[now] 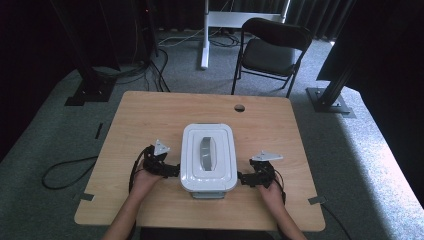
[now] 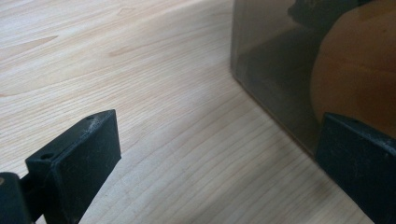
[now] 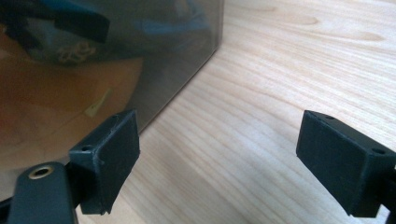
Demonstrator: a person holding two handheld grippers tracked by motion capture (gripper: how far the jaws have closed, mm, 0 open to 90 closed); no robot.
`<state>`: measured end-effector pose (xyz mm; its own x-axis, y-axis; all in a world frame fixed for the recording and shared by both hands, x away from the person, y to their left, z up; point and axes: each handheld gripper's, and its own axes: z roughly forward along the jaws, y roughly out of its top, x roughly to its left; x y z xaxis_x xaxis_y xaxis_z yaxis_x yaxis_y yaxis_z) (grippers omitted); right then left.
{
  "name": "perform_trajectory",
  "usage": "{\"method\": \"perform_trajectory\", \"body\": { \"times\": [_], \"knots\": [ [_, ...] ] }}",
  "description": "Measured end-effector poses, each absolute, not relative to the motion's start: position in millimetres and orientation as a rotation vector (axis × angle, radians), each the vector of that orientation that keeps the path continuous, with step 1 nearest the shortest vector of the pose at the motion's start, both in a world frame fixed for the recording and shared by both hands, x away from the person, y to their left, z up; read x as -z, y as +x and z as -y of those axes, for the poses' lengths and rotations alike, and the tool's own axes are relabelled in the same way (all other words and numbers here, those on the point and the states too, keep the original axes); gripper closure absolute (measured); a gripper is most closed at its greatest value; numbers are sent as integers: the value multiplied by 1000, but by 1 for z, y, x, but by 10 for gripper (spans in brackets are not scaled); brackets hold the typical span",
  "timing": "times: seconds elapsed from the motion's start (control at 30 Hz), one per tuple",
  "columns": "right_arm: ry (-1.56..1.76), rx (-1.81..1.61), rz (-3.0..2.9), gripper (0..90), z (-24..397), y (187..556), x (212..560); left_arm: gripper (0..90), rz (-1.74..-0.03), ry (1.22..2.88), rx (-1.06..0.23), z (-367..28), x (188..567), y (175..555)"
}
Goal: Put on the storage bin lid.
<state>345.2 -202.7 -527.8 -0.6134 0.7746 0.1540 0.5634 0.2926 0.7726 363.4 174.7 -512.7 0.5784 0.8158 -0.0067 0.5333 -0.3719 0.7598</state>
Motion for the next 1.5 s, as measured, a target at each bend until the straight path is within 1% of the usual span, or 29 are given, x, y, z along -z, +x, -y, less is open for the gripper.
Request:
{"method": "perform_trajectory", "body": {
  "times": [0.33, 0.7, 1.0, 1.1, 1.2, 1.5],
  "knots": [
    [1258, -1234, -2285, 129, 211, 345, 527, 11, -1028, 2027, -489, -184, 509, 352],
    [1289, -1245, -2238, 129, 221, 340, 527, 11, -1054, 2029, -484, -198, 516, 338],
    [1293, -1249, -2181, 130, 226, 336, 522, 11, -1120, 1991, -496, -213, 521, 328],
    [1299, -1236, -2177, 133, 229, 335, 522, 12, -1130, 1981, -500, -217, 521, 326],
    [1324, -1218, -2187, 136, 235, 333, 526, 12, -1162, 1992, -499, -226, 524, 324],
    [1380, -1163, -2140, 136, 248, 330, 529, 12, -1256, 1957, -496, -243, 531, 319]
  ]
}}
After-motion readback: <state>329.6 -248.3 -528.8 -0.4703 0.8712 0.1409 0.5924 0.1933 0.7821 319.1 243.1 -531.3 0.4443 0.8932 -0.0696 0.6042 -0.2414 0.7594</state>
